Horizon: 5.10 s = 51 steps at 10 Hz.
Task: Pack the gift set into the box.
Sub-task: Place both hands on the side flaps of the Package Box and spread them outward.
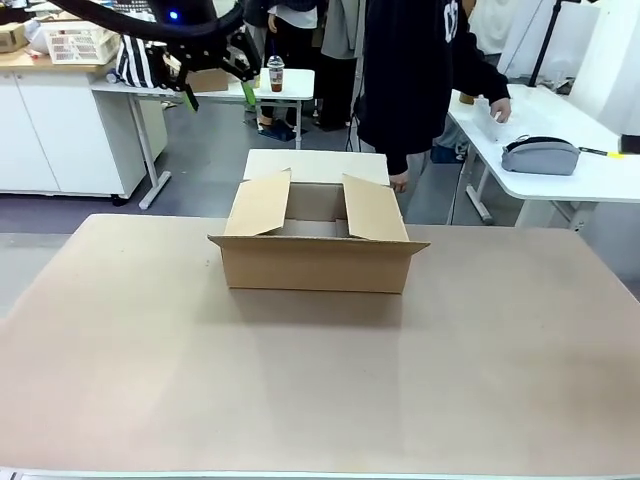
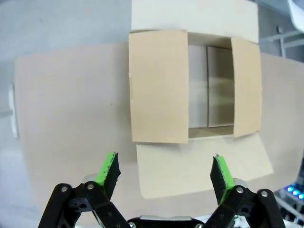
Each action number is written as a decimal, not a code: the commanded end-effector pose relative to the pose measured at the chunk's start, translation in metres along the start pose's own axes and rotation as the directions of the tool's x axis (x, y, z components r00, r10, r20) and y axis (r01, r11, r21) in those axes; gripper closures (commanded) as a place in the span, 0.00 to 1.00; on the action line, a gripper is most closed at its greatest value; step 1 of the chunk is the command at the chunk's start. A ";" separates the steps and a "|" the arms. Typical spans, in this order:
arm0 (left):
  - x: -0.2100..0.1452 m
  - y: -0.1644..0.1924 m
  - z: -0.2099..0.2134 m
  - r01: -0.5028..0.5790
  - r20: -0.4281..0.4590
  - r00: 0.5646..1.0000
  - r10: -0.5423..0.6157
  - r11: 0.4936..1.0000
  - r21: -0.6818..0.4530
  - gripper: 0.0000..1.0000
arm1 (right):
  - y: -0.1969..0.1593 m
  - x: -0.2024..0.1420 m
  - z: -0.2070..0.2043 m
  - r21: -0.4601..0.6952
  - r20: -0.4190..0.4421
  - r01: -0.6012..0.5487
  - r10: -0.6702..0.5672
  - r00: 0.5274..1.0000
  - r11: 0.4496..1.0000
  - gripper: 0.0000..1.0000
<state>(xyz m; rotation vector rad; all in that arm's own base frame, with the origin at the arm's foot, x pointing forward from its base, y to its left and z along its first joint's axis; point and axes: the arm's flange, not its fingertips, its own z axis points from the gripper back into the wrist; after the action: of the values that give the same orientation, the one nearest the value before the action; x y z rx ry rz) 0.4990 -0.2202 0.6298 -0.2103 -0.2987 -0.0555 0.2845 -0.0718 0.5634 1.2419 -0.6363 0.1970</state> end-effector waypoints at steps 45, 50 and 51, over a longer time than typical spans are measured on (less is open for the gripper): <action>0.010 0.205 -0.176 -0.149 -0.189 0.979 0.076 0.902 -0.405 0.00 | 0.000 0.004 -0.002 0.022 0.014 -0.029 0.028 0.999 0.999 0.00; 0.025 0.193 -0.172 -0.147 -0.162 0.982 0.097 0.931 -0.334 0.00 | 0.000 0.004 -0.002 0.022 0.014 -0.029 0.028 0.999 0.999 0.00; 0.025 0.193 -0.172 -0.147 -0.162 0.982 0.097 0.931 -0.334 0.00 | 0.000 0.004 -0.002 0.022 0.014 -0.029 0.028 0.999 0.999 0.00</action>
<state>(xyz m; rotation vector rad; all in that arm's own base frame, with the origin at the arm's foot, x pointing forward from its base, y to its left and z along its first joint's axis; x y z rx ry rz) 0.5896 -0.0699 0.4360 -0.5926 -0.1310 -0.0159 0.2846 -0.0718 0.5639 1.2498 -0.6408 0.1996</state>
